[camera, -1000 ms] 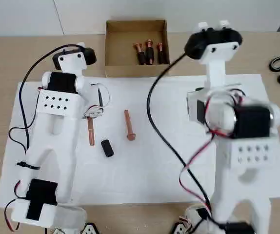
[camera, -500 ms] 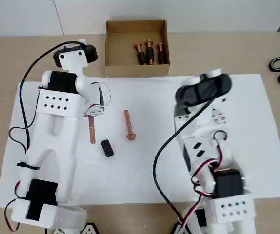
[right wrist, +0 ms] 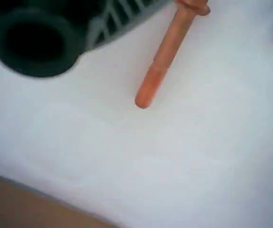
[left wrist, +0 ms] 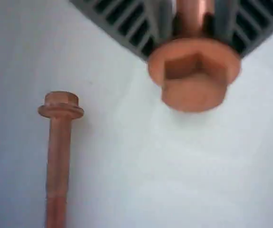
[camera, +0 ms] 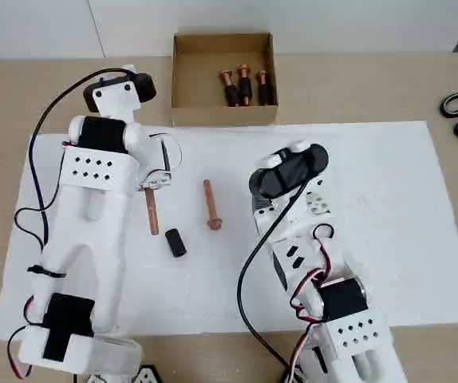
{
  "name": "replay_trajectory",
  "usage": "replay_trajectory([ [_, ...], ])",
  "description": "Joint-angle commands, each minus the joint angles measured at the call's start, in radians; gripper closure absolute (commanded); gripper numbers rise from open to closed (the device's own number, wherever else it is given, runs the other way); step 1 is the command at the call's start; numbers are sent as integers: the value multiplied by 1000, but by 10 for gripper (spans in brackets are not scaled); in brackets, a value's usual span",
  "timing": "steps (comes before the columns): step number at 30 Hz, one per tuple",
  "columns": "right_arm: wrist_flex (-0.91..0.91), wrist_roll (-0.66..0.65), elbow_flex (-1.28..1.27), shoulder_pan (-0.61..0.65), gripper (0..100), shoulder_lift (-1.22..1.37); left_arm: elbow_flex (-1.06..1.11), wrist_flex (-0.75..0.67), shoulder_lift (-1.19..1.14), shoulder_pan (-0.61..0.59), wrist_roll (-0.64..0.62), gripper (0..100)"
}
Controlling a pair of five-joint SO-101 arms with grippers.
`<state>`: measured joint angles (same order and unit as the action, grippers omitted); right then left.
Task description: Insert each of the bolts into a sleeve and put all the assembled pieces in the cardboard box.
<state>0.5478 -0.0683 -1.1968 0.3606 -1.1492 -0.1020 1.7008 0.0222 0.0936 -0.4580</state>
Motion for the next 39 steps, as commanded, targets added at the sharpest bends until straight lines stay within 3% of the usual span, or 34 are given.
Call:
replay_trajectory([
  [1,-96,8,-25,19,995,-21,-47,-14,18,8,-8,994],
  [6,-229,110,-133,93,995,-21,-71,-28,18,8,-34,994],
  [21,-627,120,-377,143,995,-21,-219,-215,18,8,-64,994],
  [33,-633,120,-394,159,995,-13,-300,-267,104,216,-71,994],
  [39,-633,120,-394,159,995,-13,-252,-295,247,235,-44,994],
])
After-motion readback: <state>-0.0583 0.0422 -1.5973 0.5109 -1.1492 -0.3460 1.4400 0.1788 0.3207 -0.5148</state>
